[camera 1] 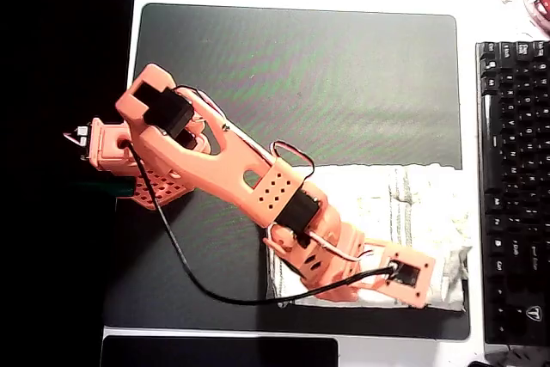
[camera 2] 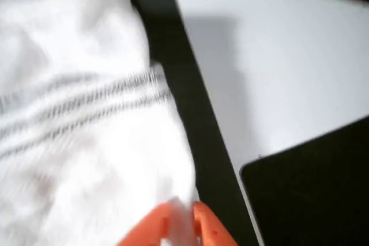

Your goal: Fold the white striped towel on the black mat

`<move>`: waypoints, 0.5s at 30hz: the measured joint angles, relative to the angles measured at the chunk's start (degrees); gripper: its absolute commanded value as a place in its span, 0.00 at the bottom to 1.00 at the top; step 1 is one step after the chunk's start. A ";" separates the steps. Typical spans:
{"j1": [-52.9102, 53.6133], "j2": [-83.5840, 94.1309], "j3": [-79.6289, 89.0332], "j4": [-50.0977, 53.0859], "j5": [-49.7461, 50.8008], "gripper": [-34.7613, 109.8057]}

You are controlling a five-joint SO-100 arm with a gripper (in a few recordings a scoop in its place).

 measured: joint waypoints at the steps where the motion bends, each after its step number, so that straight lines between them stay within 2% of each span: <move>1: 0.09 0.70 0.79 0.35 0.09 0.32; 8: -0.35 8.26 2.72 6.68 1.58 0.32; 15: -5.80 20.13 9.76 11.95 3.87 0.32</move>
